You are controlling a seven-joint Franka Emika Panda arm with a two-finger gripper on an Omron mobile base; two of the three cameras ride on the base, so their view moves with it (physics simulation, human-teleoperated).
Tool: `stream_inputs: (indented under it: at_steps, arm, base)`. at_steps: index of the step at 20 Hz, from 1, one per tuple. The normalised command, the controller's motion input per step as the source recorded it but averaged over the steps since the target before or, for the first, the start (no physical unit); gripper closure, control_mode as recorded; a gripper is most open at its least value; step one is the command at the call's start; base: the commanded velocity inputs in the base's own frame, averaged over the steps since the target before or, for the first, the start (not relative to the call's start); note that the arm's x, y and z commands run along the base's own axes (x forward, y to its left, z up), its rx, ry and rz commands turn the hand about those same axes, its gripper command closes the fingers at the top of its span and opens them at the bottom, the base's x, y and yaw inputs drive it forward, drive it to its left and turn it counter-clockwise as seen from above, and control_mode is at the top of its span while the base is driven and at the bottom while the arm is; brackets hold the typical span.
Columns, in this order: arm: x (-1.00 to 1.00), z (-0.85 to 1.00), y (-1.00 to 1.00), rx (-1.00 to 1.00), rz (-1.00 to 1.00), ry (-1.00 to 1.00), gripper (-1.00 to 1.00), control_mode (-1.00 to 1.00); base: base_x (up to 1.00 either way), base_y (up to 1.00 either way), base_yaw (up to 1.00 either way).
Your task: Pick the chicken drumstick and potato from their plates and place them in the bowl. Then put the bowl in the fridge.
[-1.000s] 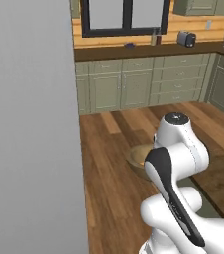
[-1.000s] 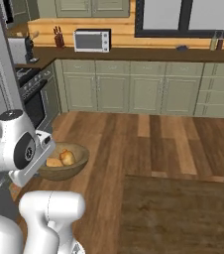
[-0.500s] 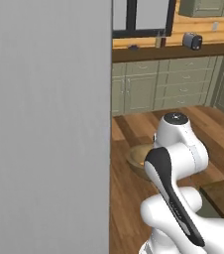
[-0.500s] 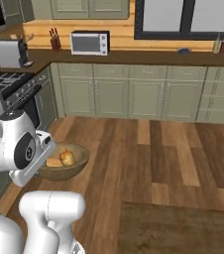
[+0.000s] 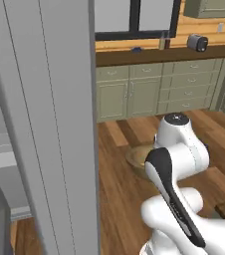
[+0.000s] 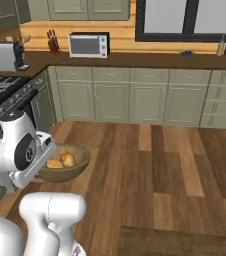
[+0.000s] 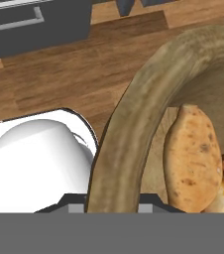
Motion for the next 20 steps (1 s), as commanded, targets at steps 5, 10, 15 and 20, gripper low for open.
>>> stream_inputs:
  at_steps: [5, 10, 15, 20]
  arm:
    - [0.0, 0.0, 0.0, 0.0, 0.0, 0.0, 1.0, 1.0]
    - [0.0, 0.0, 0.0, 0.0, 0.0, 0.0, 1.0, 1.0]
    - [0.0, 0.0, 0.0, 0.0, 0.0, 0.0, 1.0, 1.0]
    - [0.0, 0.0, 0.0, 0.0, 0.0, 0.0, 1.0, 1.0]
  base:
    - [0.07, 0.01, 0.16]
    - [0.22, 0.0, 0.42]
    - [0.52, 0.01, 0.5]
    - [0.53, 0.0, 0.51]
